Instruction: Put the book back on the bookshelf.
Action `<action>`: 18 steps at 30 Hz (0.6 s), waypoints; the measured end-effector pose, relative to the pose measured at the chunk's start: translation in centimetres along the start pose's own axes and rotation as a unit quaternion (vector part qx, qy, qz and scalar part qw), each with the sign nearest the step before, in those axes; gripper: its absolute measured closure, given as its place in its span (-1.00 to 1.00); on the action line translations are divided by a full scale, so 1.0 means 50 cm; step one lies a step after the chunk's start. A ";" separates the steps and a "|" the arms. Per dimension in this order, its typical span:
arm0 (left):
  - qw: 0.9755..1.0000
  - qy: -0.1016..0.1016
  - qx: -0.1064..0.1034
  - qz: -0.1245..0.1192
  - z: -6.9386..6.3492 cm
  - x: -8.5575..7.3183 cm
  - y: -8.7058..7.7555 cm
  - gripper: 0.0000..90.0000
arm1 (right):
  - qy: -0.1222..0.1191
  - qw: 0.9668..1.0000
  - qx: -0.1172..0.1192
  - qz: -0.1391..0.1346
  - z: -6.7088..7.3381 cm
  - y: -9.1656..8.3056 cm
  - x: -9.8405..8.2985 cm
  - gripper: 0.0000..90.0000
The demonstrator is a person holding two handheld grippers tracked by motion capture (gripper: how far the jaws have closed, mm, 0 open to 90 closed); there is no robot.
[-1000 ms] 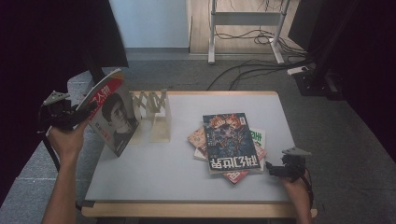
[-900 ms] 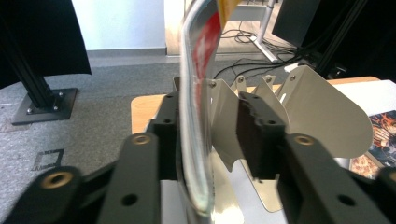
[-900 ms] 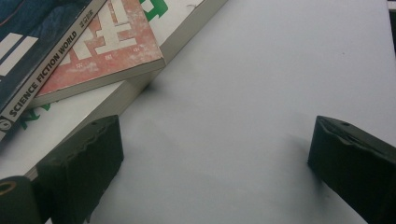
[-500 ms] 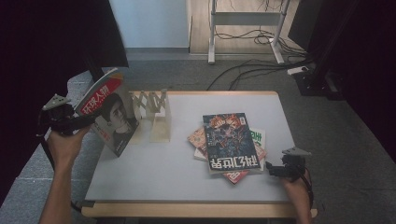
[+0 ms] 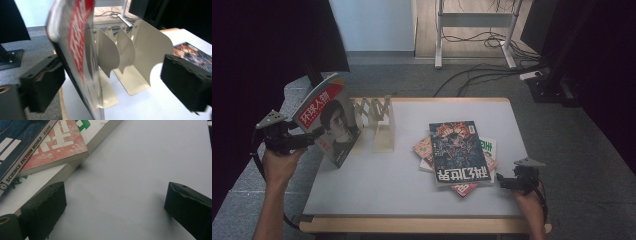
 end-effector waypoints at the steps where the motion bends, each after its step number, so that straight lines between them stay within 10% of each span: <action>1: 1.000 0.001 -0.002 0.001 -0.001 -0.002 -0.002 -0.92 | 0.001 1.000 0.000 -0.001 0.000 0.000 0.000 -0.93; 18: 0.999 0.023 -0.028 0.017 -0.053 -0.043 -0.029 -1.00 | 0.000 1.000 0.000 -0.001 0.000 0.000 0.000 -0.92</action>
Point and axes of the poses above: each handheld gripper's, and its own axes: y roughly forward along the jaws, x roughly out of its top, z roughly to its left, the point moved 2 cm from there along y, roughly forward along the jaws, and after that the axes turned 7 degrees about -z, right-handed, at the moved point
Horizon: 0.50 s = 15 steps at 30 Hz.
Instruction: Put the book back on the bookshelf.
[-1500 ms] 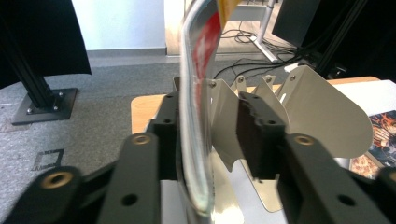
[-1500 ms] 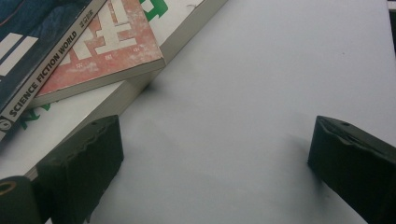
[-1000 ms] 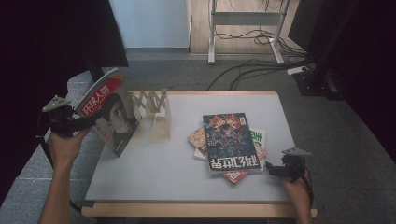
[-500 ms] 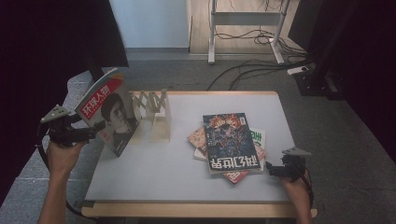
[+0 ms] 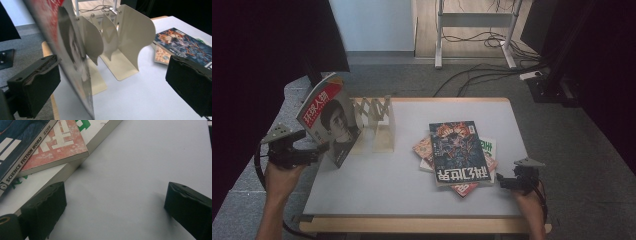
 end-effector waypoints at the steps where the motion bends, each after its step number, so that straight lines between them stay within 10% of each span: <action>1: 1.000 0.001 -0.003 0.001 -0.006 -0.003 -0.002 -1.00 | 0.000 1.000 0.000 0.000 0.000 0.000 0.000 -0.92; 15: 0.998 0.041 -0.052 0.017 -0.089 -0.009 0.027 -1.00 | 0.000 1.000 0.000 0.000 0.000 0.000 0.000 -0.92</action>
Point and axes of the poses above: each handheld gripper's, and its own axes: y roughly forward along the jaws, x roughly out of its top, z roughly to its left, the point moved 2 cm from there along y, roughly forward along the jaws, and after that the axes turned 7 degrees about -z, right-handed, at the moved point
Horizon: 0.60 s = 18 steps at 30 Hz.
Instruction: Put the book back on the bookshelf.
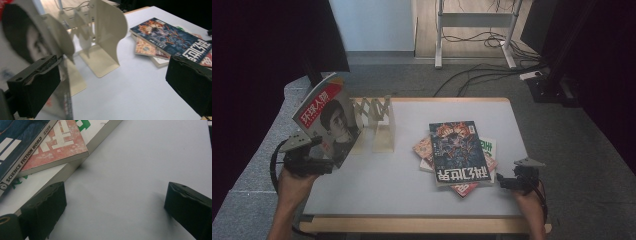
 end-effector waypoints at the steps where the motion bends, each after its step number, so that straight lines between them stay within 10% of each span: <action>1: 1.000 0.003 -0.005 0.000 -0.005 0.001 0.007 -1.00 | 0.000 1.000 0.000 0.000 0.000 0.000 0.000 -0.92; 18: 0.995 0.029 -0.091 0.032 -0.091 -0.040 0.143 -1.00 | 0.001 1.000 0.000 0.002 -0.001 0.001 0.000 -0.94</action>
Point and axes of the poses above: each handheld gripper's, and its own axes: y roughly forward along the jaws, x roughly out of its top, z roughly to its left, the point moved 2 cm from there along y, roughly forward along the jaws, and after that the axes turned 7 degrees about -z, right-handed, at the moved point
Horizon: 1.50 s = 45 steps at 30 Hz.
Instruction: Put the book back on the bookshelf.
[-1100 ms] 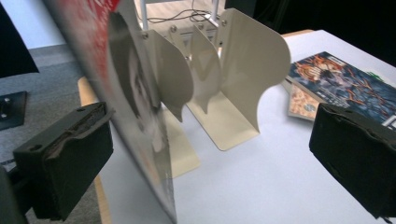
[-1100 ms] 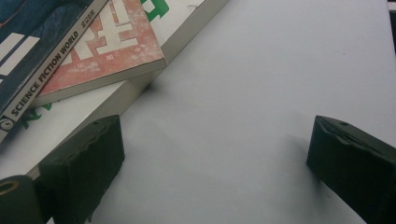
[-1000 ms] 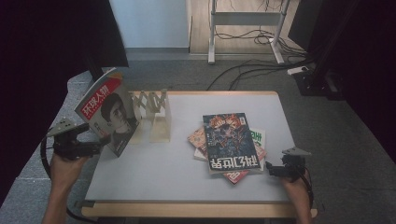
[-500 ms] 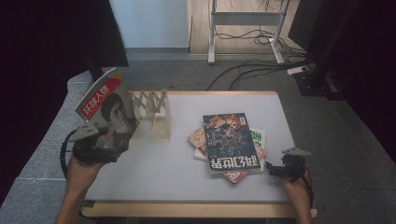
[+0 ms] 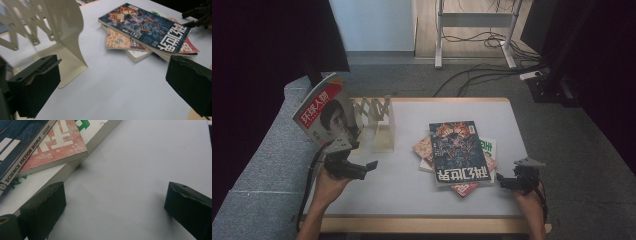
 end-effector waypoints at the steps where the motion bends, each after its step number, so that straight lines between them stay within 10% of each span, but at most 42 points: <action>1: 1.000 0.000 -0.003 0.001 -0.002 -0.004 0.006 -1.00 | 0.000 1.000 0.000 0.000 0.000 0.000 0.000 -0.94; 27: 0.998 0.004 -0.039 0.057 -0.027 -0.110 0.152 -1.00 | 0.002 1.000 0.002 0.002 -0.001 0.000 0.001 -0.93; 45: 0.989 0.045 -0.032 0.134 -0.060 -0.169 0.232 -1.00 | -0.002 1.000 0.012 -0.008 -0.009 -0.012 0.022 -0.91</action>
Point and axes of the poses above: each handheld gripper's, and its own axes: y roughly forward along the jaws, x roughly out of its top, z roughly to its left, the point moved 2 cm from there along y, roughly forward along the jaws, and after that the axes turned 7 degrees about -z, right-handed, at the moved point
